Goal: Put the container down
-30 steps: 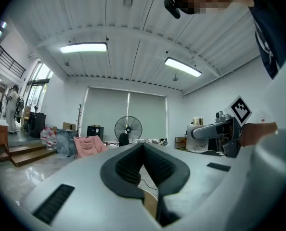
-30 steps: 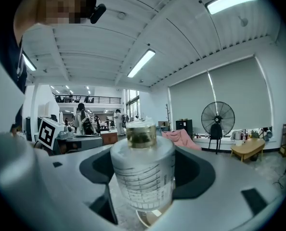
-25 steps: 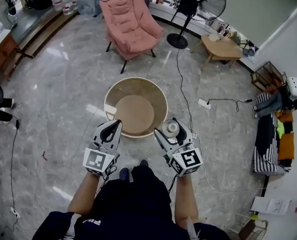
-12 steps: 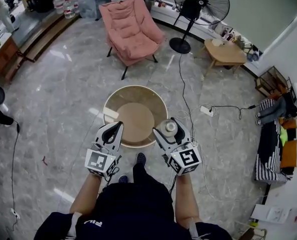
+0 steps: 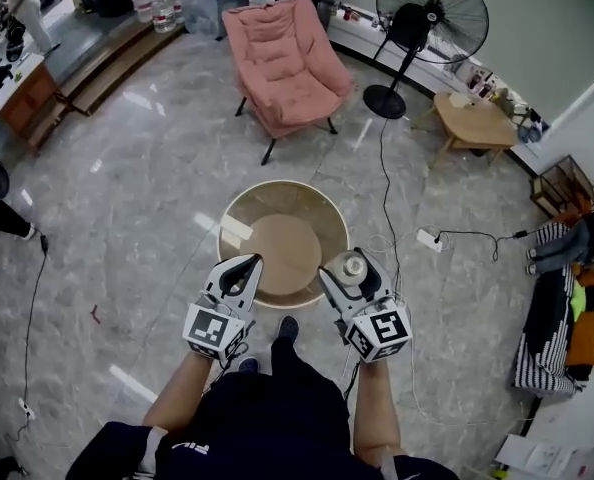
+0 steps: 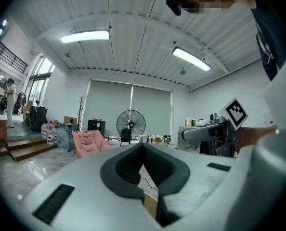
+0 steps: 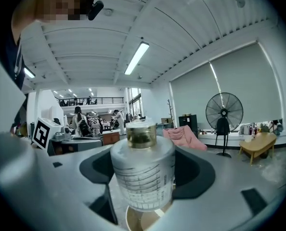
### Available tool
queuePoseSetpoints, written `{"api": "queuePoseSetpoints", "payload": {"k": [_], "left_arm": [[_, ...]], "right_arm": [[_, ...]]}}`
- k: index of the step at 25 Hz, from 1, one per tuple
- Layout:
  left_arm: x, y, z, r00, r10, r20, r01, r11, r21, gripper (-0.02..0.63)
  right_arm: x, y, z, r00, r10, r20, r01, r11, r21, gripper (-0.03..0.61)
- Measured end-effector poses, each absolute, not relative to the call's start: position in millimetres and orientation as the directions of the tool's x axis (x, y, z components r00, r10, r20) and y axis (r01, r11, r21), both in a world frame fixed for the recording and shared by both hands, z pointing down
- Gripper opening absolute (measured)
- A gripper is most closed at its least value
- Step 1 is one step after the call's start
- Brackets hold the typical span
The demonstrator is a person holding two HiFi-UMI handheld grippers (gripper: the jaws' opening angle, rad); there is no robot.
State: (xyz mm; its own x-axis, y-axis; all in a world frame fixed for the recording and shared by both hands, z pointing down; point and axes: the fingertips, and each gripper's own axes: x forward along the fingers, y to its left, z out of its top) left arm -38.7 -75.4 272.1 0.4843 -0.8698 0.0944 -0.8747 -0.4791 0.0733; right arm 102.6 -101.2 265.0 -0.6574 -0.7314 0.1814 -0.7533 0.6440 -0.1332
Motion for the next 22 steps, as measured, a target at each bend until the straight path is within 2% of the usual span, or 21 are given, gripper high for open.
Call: {"api": "queuePoseSetpoints", "payload": {"k": [8,22], "left_arm": [[-32,-118,269,0.434,-0.898,0.077,-0.901,-0.430,0.064,0.025],[-34,-182,282,0.321,-0.944,0.078,-0.947,-0.319,0.042,0.025]], "right_arm": [[108,-153,278,-0.700,-0.694,0.166,-0.714,0.685,-0.148,0.354],[98,-224,318,-0.759,-0.622,0.192,-0.639,0.768,-0.044,0.354]]}}
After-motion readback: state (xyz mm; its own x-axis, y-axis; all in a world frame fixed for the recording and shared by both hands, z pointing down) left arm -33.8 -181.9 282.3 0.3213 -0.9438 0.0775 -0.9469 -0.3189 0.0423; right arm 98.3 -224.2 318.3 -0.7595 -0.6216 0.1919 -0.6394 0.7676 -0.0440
